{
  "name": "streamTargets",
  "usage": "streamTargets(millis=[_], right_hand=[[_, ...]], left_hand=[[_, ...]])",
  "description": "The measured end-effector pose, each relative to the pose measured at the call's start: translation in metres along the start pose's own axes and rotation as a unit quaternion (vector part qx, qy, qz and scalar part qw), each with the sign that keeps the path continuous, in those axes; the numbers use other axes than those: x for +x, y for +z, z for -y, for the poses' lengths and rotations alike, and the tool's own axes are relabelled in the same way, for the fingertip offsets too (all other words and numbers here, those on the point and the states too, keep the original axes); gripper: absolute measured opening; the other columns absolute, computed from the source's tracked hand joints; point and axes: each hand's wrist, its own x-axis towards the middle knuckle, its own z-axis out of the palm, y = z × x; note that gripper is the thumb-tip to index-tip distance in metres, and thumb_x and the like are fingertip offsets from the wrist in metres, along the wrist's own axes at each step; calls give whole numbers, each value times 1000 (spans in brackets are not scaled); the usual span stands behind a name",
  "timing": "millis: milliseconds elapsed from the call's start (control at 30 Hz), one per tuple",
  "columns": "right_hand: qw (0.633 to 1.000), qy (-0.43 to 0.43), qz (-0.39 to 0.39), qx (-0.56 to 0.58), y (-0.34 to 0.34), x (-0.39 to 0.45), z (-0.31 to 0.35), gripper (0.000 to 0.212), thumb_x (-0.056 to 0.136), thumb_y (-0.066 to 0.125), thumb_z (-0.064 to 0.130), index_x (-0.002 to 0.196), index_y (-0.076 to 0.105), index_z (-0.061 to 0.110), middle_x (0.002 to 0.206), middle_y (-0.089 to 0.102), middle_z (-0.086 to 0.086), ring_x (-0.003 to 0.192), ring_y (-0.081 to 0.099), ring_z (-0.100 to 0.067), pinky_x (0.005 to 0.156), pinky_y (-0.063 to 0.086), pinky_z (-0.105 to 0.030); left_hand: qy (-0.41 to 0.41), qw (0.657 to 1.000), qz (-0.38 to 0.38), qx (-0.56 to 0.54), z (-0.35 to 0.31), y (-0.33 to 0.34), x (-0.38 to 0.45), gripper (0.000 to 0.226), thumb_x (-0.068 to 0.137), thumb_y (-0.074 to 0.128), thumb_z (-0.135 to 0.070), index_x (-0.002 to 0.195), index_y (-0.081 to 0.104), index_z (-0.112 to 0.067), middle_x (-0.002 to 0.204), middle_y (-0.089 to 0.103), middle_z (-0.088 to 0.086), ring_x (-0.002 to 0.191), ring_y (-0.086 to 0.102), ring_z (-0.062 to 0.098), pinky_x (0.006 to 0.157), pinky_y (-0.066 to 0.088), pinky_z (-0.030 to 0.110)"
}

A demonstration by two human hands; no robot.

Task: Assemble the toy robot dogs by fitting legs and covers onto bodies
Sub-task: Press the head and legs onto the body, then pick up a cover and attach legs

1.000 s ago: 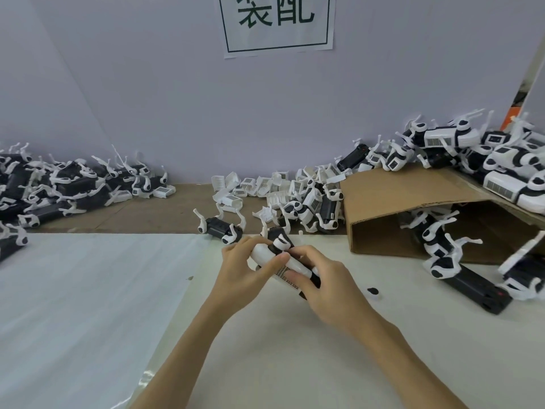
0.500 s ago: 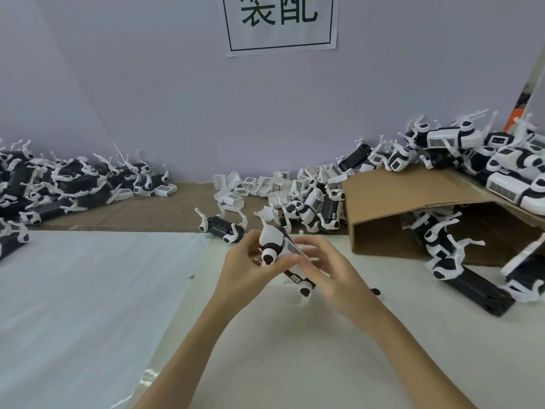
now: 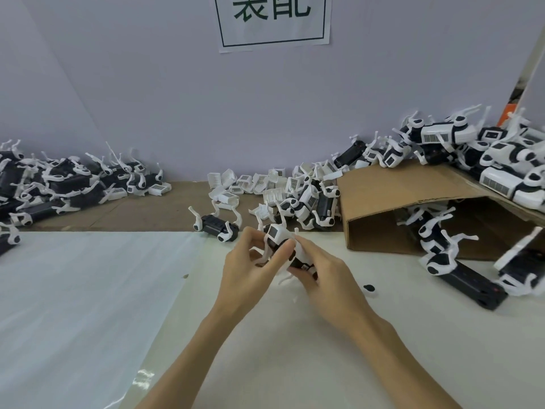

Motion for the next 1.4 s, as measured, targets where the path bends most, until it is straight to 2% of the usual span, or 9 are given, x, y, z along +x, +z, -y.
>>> streamTargets(millis=[133,300,467,600,733,933,1067,1300,1400], right_hand=[[998,-1,27,51,4,-1,-7,65,100,65,9,152,41,39,138,60,17,127,56,-3,105,42,-10],[999,-12,19,34,3,-2,-11,57,102,63,22,152,41,39,137,54,14,128,49,-5,109,47,-32],[997,-32,10,-67,4,-3,-9,66,99,59,52,159,32,42,117,45,16,115,45,-5,94,48,-20],[986,74,61,139,-4,1,-6,73,87,61,74,152,42,45,127,51,23,122,51,4,96,43,-7],[949,146,104,260,-9,3,-1,44,92,72,54,127,67,28,109,73,0,100,72,-23,86,63,-41],[838,233,21,494,-75,55,-1,61,93,70,49,122,67,-4,108,70,-25,90,74,-30,71,62,-35],[641,165,-167,731,-146,99,-11,80,102,53,55,157,28,2,142,52,-35,112,71,-39,98,59,-43],[872,267,-70,403,-57,83,-7,37,101,66,28,132,57,9,120,70,-24,89,74,-21,77,64,-34],[961,236,23,143,1,63,-3,92,83,82,51,155,33,20,140,54,-6,123,59,-20,103,52,-40]], left_hand=[[-25,994,62,-83,-4,1,-1,59,86,69,-68,102,54,-12,101,71,7,75,70,21,73,60,37],[-106,974,72,-186,-3,-4,3,61,100,63,-58,113,57,2,97,67,14,79,66,23,76,57,35],[-47,997,60,-31,5,-5,6,65,73,73,-74,113,69,-23,100,76,-9,87,71,17,79,59,34],[-96,985,31,-142,8,-11,12,69,74,73,-73,104,75,-11,89,73,11,75,71,24,75,57,41],[-136,976,34,-167,13,-18,16,70,76,72,-80,103,80,-15,93,74,11,78,73,28,73,57,37],[-167,949,-40,-266,17,-31,25,84,92,34,-84,105,84,-19,99,77,13,73,66,29,66,50,38],[-154,951,-57,-261,20,-34,27,81,104,33,-70,102,78,-3,86,68,14,62,58,25,64,44,36],[-148,962,-49,-226,22,-27,27,74,111,33,-58,94,76,0,76,68,10,57,58,22,56,46,30],[-154,960,-63,-224,25,-29,29,71,111,35,-56,90,75,-1,73,68,9,54,58,21,53,46,28]])
